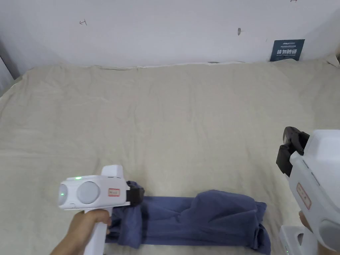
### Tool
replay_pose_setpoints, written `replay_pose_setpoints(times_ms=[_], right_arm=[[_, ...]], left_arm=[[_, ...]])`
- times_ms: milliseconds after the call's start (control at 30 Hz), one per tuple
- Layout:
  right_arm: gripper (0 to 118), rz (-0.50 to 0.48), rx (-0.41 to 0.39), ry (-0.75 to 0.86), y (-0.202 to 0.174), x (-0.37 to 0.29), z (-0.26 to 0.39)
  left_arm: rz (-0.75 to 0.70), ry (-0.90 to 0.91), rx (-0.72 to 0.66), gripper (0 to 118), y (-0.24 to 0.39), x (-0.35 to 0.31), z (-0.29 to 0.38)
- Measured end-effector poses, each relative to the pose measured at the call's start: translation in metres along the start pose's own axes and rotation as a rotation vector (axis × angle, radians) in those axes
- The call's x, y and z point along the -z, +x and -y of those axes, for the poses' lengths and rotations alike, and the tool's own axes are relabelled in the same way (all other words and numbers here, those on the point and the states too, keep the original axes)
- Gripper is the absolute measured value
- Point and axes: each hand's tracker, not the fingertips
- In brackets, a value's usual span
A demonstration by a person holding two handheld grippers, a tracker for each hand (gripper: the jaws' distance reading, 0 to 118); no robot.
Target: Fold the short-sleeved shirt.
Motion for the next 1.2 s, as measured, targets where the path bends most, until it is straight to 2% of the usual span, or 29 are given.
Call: replay_pose_setpoints(times_ms=[233,300,333,367,400,433,467,567,733,767,833,933,967,1000,1200], right_arm=[[1,0.038,0.004,-0.005,0.021,-0.007,0.003],[1,0.051,0.004,-0.008,0.025,-0.008,0.004],[1,0.054,0.004,-0.01,0.027,-0.009,0.004],[1,0.055,0.005,-0.012,0.028,-0.009,0.004],[1,0.056,0.006,-0.013,0.028,-0.009,0.005],[1,0.056,0.009,-0.014,0.028,-0.009,0.005],[1,0.057,0.012,-0.014,0.028,-0.009,0.005],[1,0.053,0.018,-0.015,0.027,-0.008,0.005],[1,0.035,0.016,-0.012,0.021,-0.008,0.003],[1,0.032,0.016,-0.012,0.02,-0.008,0.003],[1,0.025,0.019,-0.01,0.018,-0.008,0.002],[1,0.018,0.015,-0.01,0.016,-0.007,0.002],[1,0.017,0.014,-0.01,0.016,-0.007,0.002],[1,0.016,0.015,-0.01,0.016,-0.007,0.002],[1,0.021,0.029,-0.017,0.019,-0.007,0.003]], left_arm=[[0.036,-0.083,-0.004,15,0.046,0.05,0.011],[0.045,-0.083,0.009,20,0.049,0.056,0.015],[0.053,-0.077,0.021,32,0.049,0.054,0.017],[0.065,-0.071,0.021,56,0.049,0.052,0.017],[0.087,-0.065,0.015,92,0.049,0.051,0.017],[0.098,-0.064,0.01,114,0.05,0.049,0.017],[0.106,-0.058,0.006,118,0.047,0.047,0.016],[0.141,0.037,-0.009,113,0.043,0.03,0.01],[0.054,0.197,0.03,110,0.039,-0.017,0.009],[0.01,0.242,0.045,104,0.036,-0.024,0.01],[-0.067,0.324,0.062,63,0.029,-0.032,0.015],[-0.178,0.366,0.095,33,0.021,-0.037,0.025],[-0.187,0.358,0.099,8,0.018,-0.033,0.029],[-0.162,0.351,0.092,1,0.007,-0.023,0.03],[-0.19,0.216,0.157,0,0.014,0.012,0.067]])
